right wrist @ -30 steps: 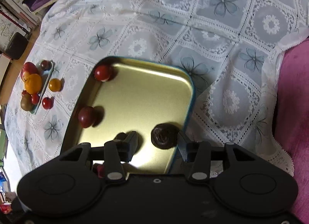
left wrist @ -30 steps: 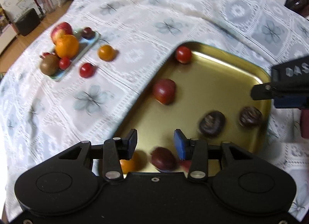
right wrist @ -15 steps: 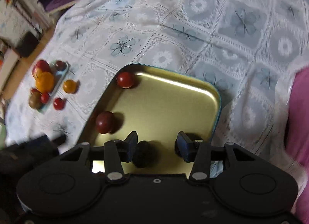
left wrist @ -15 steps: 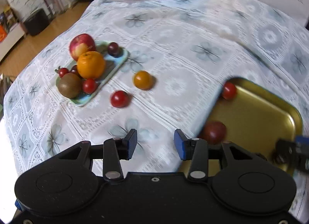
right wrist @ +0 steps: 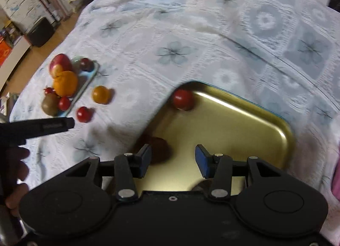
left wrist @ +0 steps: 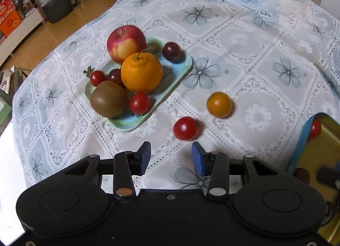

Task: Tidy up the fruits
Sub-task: 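Move both tools back to the remaining tomatoes beside the plate, then grasp the yellow-orange tomato with the right tool while the left tool grasps a red tomato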

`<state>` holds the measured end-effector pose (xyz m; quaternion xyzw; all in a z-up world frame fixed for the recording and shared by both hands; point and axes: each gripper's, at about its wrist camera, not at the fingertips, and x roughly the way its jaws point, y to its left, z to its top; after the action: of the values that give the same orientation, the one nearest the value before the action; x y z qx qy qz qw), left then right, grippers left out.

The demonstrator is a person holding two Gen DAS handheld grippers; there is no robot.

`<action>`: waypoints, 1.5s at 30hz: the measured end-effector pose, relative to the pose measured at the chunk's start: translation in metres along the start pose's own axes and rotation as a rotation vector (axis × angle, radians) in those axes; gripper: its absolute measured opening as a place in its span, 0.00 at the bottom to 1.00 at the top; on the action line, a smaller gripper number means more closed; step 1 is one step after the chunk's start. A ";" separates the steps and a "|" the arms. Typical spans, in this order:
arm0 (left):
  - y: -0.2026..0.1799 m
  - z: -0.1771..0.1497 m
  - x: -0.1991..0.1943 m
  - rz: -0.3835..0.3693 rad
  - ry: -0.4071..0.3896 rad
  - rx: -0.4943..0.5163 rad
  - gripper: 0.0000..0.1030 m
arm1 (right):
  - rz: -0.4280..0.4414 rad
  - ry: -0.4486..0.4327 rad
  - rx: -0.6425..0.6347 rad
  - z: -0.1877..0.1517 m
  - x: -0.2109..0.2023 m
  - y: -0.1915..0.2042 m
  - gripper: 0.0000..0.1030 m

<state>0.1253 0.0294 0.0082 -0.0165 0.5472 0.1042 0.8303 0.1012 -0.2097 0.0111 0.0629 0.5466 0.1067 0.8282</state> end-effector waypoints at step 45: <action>0.001 0.014 0.046 -0.127 0.003 -0.084 0.49 | 0.027 -0.016 -0.080 0.065 0.079 0.074 0.12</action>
<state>0.1551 0.0399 -0.0284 -0.0862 0.5416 0.0742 0.8329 0.1826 -0.1175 -0.0178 0.0381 0.5343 0.1391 0.8329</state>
